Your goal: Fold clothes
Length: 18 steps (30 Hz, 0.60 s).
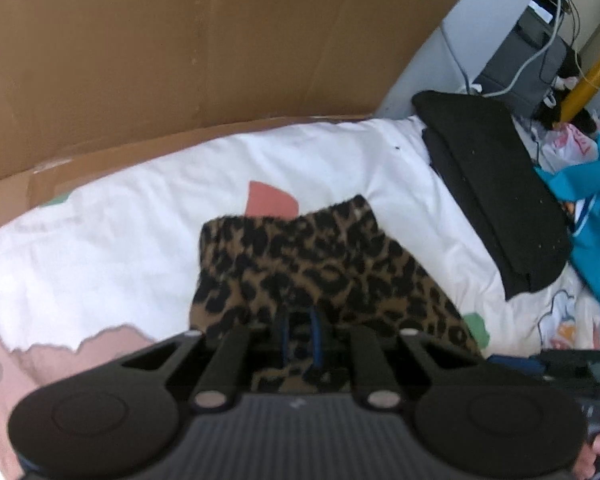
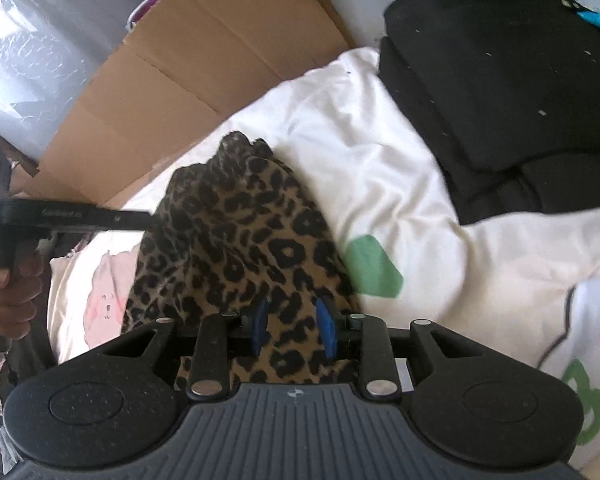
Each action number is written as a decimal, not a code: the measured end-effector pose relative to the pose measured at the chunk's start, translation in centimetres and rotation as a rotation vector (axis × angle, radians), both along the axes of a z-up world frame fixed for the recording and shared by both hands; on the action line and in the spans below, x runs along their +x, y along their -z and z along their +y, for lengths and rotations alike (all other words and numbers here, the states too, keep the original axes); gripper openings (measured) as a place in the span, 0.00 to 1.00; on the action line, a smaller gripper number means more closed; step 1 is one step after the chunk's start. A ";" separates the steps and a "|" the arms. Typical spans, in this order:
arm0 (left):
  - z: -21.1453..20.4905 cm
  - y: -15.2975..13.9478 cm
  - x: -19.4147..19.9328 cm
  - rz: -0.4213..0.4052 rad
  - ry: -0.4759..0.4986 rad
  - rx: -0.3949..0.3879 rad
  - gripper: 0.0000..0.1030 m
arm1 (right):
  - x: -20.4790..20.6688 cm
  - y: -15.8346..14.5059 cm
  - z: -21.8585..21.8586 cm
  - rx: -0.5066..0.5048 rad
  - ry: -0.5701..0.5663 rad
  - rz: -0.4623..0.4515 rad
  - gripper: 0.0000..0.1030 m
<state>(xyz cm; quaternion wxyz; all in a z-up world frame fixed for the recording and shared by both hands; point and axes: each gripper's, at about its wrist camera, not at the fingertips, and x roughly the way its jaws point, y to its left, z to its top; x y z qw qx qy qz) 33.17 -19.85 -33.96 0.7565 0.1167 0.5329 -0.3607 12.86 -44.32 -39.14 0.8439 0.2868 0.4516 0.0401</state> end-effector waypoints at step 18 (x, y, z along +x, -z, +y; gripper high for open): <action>-1.8 2.5 1.3 0.014 0.085 0.068 0.11 | 5.3 1.7 3.5 -0.091 -0.122 -0.026 0.34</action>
